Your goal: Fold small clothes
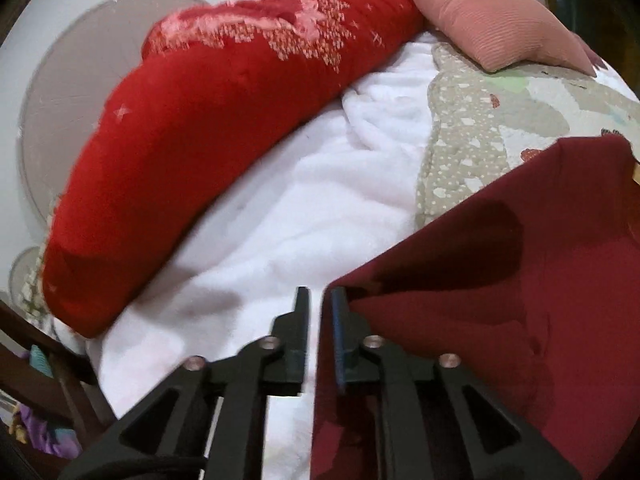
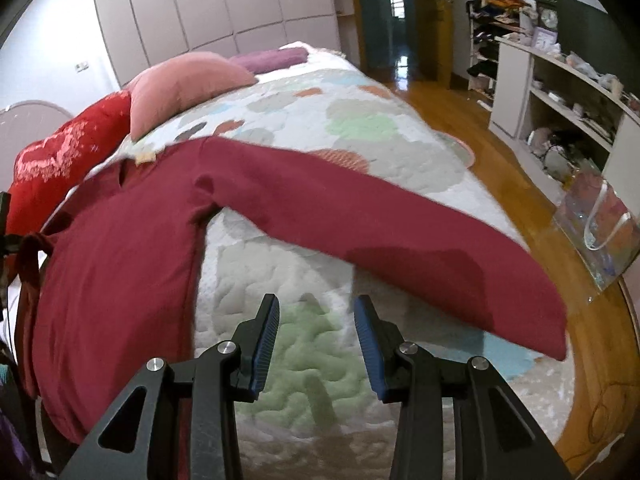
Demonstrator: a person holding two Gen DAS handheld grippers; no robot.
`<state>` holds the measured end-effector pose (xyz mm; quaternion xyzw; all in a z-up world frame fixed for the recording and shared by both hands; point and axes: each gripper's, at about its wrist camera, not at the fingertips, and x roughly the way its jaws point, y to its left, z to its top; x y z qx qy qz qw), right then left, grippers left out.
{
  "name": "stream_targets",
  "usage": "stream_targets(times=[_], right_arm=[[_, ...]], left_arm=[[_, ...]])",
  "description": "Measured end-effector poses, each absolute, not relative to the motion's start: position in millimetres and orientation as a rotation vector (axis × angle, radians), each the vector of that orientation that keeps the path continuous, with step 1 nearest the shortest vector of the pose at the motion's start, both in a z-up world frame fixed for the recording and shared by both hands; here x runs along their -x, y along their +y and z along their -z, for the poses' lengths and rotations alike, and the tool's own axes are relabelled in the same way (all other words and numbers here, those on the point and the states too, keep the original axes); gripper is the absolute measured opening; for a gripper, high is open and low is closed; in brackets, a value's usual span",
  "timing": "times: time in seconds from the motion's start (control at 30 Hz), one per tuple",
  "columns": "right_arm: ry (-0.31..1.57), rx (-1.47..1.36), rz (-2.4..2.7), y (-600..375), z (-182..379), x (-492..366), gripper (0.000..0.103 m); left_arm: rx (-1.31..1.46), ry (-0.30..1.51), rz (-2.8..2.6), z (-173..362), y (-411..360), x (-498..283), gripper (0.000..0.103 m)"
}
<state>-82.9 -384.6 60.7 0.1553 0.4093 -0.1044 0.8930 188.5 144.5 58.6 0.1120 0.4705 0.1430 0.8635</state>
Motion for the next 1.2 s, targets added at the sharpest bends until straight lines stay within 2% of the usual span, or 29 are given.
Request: stream_targets(times=[0.03, 0.13, 0.23, 0.3, 0.43, 0.57, 0.83, 1.2], right_arm=[[0.858, -0.329, 0.205, -381.9, -57.9, 78.3, 0.042], [0.87, -0.347, 0.166, -375.6, -53.7, 69.5, 0.042], [0.877, -0.344, 0.131, -367.5, -53.3, 55.1, 0.052], [0.87, -0.338, 0.112, -362.0, -55.8, 49.2, 0.052], [0.858, -0.325, 0.077, -350.2, -57.9, 47.2, 0.058], [0.878, -0.322, 0.051, -341.4, -51.1, 50.6, 0.058], [0.923, -0.364, -0.02, -324.4, -35.6, 63.7, 0.058], [0.929, -0.308, -0.085, -301.8, -31.5, 90.8, 0.058]], left_arm=[[-0.234, 0.98, -0.297, -59.7, 145.0, -188.0, 0.023], [-0.188, 0.974, -0.262, -67.1, 151.4, -189.5, 0.026], [-0.132, 0.966, -0.246, -76.5, 155.4, -184.8, 0.031], [-0.084, 0.954, -0.229, -86.8, 158.2, -175.2, 0.032], [-0.001, 0.921, -0.146, -106.9, 149.8, -136.6, 0.039], [0.018, 0.892, -0.033, -113.7, 123.1, -82.9, 0.051], [0.059, 0.937, 0.107, -78.6, 79.6, -2.4, 0.053], [0.141, 0.982, 0.086, -61.9, 91.7, 21.1, 0.053]])
